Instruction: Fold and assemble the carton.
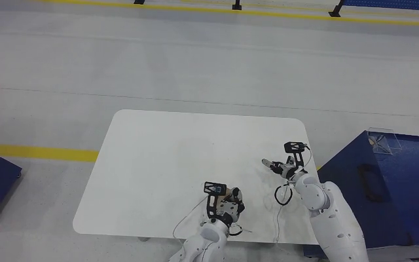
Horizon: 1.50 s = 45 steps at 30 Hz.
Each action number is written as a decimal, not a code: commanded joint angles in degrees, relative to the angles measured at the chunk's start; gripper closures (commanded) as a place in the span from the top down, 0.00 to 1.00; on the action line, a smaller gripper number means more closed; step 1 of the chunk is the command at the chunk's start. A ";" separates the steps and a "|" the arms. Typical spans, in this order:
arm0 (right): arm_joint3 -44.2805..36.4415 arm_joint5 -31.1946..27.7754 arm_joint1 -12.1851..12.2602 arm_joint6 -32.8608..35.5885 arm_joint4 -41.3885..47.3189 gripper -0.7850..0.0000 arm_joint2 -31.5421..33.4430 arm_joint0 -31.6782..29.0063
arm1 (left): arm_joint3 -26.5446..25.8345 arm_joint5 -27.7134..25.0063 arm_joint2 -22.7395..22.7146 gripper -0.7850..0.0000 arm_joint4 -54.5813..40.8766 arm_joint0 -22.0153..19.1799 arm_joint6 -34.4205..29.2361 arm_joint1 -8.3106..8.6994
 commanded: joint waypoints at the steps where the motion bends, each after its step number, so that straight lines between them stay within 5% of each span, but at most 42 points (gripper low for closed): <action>1: 0.00 0.00 0.00 0.00 0.00 1.00 0.00 0.00 | 0.97 0.70 0.09 0.00 0.29 -0.49 0.01 -0.12; 33: 0.00 0.00 0.00 0.00 0.00 1.00 0.00 0.00 | 6.24 5.85 0.90 0.00 0.19 -2.31 5.23 -1.97; 43: 0.00 0.00 0.00 0.00 0.00 1.00 0.00 0.00 | -5.57 0.45 0.40 0.00 0.13 4.41 19.44 -1.60; 44: 0.00 0.00 0.00 0.00 0.00 1.00 0.00 0.00 | -5.57 0.45 0.40 0.41 0.13 4.41 19.44 -1.60; 45: 0.00 0.00 0.00 0.00 0.00 1.00 0.00 0.00 | -5.57 0.45 0.40 1.00 0.13 4.41 19.44 -1.60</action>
